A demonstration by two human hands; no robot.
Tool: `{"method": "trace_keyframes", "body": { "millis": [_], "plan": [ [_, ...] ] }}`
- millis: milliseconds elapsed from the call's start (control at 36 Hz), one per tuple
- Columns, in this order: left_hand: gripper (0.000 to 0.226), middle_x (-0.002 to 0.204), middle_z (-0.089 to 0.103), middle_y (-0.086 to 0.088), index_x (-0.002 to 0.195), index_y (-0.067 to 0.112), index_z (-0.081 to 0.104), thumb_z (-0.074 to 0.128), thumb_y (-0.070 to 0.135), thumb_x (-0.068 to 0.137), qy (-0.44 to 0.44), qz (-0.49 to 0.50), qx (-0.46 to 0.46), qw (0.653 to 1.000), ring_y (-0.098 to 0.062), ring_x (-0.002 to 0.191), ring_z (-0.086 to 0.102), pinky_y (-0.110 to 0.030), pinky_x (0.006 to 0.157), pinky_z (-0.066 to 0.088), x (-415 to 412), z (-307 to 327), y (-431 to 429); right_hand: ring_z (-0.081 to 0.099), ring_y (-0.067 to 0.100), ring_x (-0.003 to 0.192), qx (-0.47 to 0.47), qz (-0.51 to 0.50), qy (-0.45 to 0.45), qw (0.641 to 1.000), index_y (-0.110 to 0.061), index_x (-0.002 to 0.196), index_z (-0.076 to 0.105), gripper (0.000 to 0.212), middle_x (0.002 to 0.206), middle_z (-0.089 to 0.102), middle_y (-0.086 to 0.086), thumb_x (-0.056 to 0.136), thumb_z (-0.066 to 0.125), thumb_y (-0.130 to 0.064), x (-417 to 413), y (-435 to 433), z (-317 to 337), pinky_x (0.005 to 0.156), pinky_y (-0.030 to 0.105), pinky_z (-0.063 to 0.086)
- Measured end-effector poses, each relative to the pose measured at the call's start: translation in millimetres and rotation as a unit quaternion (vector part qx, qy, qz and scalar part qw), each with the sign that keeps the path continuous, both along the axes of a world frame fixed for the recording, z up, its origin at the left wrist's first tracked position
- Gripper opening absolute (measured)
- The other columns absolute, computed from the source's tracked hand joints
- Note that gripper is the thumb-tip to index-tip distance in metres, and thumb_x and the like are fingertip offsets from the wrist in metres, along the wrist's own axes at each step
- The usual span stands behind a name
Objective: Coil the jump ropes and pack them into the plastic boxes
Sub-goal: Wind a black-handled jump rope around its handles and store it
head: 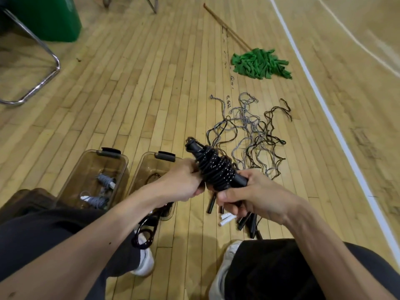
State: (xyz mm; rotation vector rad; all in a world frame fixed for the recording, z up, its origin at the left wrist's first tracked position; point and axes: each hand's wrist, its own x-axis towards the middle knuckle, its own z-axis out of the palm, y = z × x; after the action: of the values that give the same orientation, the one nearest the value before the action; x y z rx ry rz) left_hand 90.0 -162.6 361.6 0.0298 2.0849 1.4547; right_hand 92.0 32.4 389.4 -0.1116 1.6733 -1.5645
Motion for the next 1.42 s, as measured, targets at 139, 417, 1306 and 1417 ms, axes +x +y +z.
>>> {"method": "trace_keyframes", "body": {
  "millis": [139, 417, 1306, 1417],
  "plan": [
    [0.035, 0.052, 0.042, 0.005, 0.101, 0.010, 0.063, 0.040, 0.035, 0.108, -0.027, -0.001, 0.005, 1.000, -0.008, 0.043, 0.030, -0.021, 0.041, 0.024, 1, -4, 1, 0.054, 0.017, 0.058, 0.018, -0.042, -0.004, 0.999, -0.003, 0.087, 0.065, 0.011, 0.079, 0.064, 0.012, 0.083, 0.075, -0.004, -3, 1, -8, 0.046, 0.021, 0.042],
    [0.036, 0.057, 0.040, 0.006, 0.122, 0.002, 0.059, 0.042, 0.031, 0.107, -0.037, -0.126, -0.041, 0.991, -0.009, 0.045, 0.034, -0.022, 0.045, 0.031, 14, 5, 3, 0.055, 0.019, 0.060, 0.116, -0.148, 0.032, 0.982, -0.002, 0.087, 0.068, 0.012, 0.077, 0.066, 0.013, 0.085, 0.077, -0.010, -9, 6, -19, 0.053, 0.027, 0.043],
    [0.019, 0.071, 0.064, 0.014, 0.073, 0.015, 0.062, 0.074, 0.028, 0.079, 0.069, -0.122, 0.104, 0.985, 0.002, 0.069, 0.060, -0.017, 0.071, 0.047, 3, 27, -10, 0.057, 0.007, 0.047, -0.081, 0.289, -0.093, 0.949, 0.001, 0.075, 0.062, 0.009, 0.060, 0.064, -0.001, 0.078, 0.070, -0.003, 4, 9, -9, 0.043, 0.016, 0.042],
    [0.025, 0.062, 0.060, 0.013, 0.078, 0.011, 0.062, 0.051, 0.000, 0.097, 0.030, -0.045, 0.173, 0.983, 0.003, 0.054, 0.051, -0.015, 0.055, 0.042, 8, 21, -17, 0.057, 0.007, 0.049, -0.139, 0.225, -0.096, 0.960, 0.026, 0.099, 0.043, 0.064, 0.063, 0.063, -0.002, 0.075, 0.083, -0.018, 1, -3, -18, 0.046, 0.017, 0.044]
  ]
}}
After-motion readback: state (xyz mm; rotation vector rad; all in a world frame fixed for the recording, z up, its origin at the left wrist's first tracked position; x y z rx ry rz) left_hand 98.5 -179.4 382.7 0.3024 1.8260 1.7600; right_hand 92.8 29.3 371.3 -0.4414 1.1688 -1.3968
